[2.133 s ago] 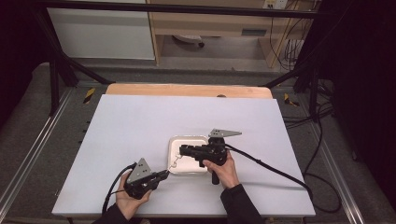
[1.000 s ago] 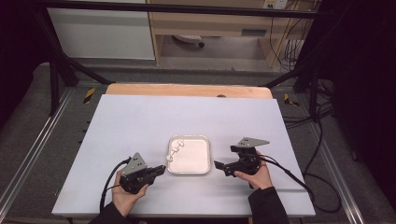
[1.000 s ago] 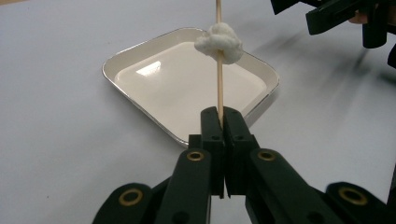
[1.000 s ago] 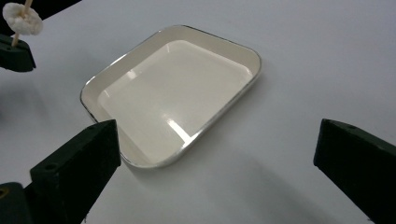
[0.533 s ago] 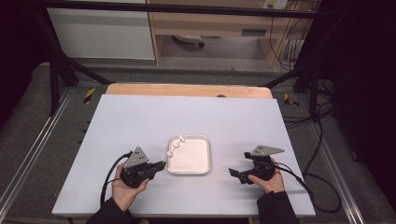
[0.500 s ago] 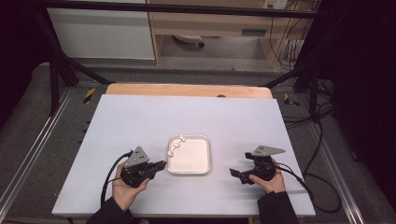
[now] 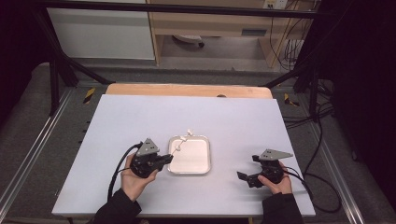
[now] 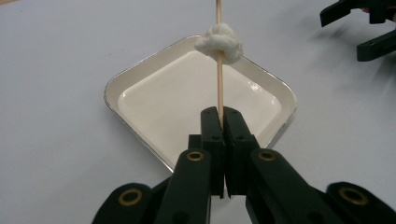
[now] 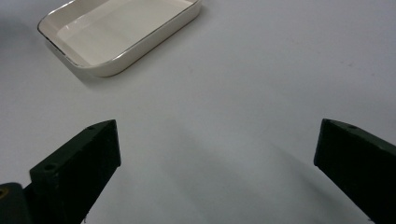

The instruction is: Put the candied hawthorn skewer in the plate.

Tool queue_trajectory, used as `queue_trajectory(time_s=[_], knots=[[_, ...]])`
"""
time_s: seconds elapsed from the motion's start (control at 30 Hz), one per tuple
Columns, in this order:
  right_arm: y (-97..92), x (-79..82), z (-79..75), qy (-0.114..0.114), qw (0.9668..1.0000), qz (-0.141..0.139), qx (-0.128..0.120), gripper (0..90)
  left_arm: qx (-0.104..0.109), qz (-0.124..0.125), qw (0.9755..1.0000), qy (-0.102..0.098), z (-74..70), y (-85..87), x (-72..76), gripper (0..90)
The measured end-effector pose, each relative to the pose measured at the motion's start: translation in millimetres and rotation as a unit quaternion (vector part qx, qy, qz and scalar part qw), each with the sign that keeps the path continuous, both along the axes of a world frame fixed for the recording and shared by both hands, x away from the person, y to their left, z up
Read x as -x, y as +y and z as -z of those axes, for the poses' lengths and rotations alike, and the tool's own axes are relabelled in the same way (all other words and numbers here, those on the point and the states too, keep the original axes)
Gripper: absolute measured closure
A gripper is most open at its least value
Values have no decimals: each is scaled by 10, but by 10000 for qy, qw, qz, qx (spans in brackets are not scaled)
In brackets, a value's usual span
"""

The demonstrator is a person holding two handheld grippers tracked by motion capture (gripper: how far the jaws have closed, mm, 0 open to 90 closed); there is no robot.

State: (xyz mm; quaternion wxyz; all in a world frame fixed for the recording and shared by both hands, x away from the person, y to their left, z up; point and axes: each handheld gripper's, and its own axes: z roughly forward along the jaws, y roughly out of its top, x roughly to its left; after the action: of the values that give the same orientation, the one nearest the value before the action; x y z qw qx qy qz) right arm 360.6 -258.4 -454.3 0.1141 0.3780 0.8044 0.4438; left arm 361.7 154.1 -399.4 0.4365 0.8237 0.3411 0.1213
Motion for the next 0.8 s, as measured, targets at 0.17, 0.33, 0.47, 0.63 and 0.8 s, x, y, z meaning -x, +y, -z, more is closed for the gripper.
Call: queue_trajectory(time_s=[0.17, 0.33, 0.47, 0.63, 0.8], knots=[[-13, 11, 19, -16, 10000, 2, 41, 11, -114, -77, 9999, 58, 47, -120, -88, 883], [-31, 21, 14, -39, 10000, 24, 34, 11, -231, -132, 9995, 152, 108, -234, -162, 883], [-36, 25, 10, -25, 10000, 33, 26, 11, -407, -161, 9989, 182, 166, -310, -189, 883], [-31, 24, 21, -29, 10000, 4, 67, 10, -588, -215, 9976, 284, 253, -371, -189, 883], [-23, 21, 32, -14, 10000, -10, 88, 11, -777, -293, 9957, 422, 343, -387, -187, 883]])
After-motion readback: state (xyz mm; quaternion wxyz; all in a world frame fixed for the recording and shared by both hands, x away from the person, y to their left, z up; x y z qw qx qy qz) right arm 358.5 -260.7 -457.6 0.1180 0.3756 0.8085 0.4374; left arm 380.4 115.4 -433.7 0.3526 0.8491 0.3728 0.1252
